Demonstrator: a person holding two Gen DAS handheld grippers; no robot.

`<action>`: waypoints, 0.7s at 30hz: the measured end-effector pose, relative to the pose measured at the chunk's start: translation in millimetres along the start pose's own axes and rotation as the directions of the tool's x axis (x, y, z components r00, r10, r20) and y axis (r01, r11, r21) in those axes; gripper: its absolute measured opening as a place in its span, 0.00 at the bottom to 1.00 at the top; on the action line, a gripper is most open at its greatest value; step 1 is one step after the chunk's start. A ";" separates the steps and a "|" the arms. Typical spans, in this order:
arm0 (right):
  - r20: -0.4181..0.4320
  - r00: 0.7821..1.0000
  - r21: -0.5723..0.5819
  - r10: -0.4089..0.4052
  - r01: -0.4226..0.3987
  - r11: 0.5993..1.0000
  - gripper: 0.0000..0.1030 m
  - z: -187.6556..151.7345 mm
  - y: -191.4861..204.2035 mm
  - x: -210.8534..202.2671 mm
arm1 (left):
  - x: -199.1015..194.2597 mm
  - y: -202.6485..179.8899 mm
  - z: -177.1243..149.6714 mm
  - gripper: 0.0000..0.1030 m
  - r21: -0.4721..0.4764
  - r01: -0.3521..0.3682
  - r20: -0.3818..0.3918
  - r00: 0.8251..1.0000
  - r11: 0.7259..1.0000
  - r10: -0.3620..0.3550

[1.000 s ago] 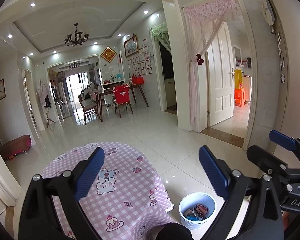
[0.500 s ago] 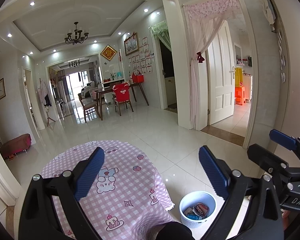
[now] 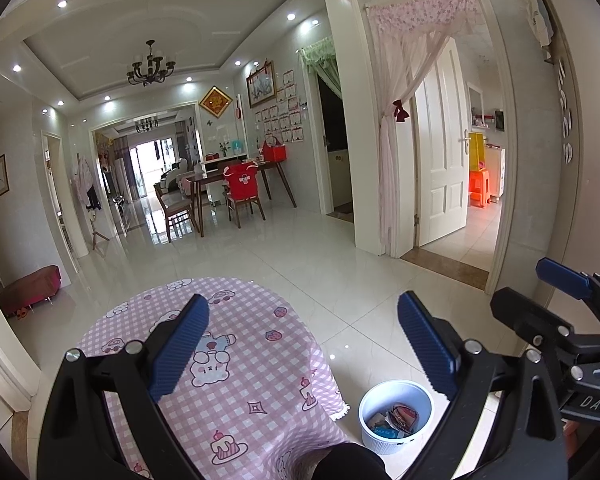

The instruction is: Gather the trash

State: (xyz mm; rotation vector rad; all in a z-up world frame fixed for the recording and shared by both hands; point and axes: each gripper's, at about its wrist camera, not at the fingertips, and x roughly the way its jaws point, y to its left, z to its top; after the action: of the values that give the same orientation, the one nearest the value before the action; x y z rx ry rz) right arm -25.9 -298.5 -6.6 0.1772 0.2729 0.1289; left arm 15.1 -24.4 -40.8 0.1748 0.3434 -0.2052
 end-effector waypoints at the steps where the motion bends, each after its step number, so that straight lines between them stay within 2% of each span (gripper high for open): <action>1: -0.001 1.000 -0.001 -0.001 0.001 1.000 0.87 -0.4 1.9 -0.4 | -2.1 2.2 -3.8 0.91 -0.001 0.001 0.000 1.000 1.000 -0.001; 9: -0.008 1.000 -0.003 0.000 0.000 1.000 0.87 -0.9 8.4 -0.7 | -1.5 2.3 0.6 0.91 0.001 0.002 -0.002 1.000 1.000 -0.002; 14: -0.021 1.000 -0.005 0.002 -0.002 1.000 0.87 -2.3 16.2 0.0 | -0.6 9.6 -8.1 0.91 -0.003 0.004 -0.007 1.000 1.000 -0.004; 21: -0.056 0.998 -0.007 0.004 -0.005 1.000 0.87 -3.3 33.2 19.1 | 17.4 34.9 -19.4 0.92 -0.038 0.017 -0.046 0.999 0.999 -0.019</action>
State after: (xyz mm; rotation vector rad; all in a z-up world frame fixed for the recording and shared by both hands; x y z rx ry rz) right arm -12.0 -262.7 -8.2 0.1669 0.3274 0.1393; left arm 33.0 10.3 -60.2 0.1396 0.3948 -0.2125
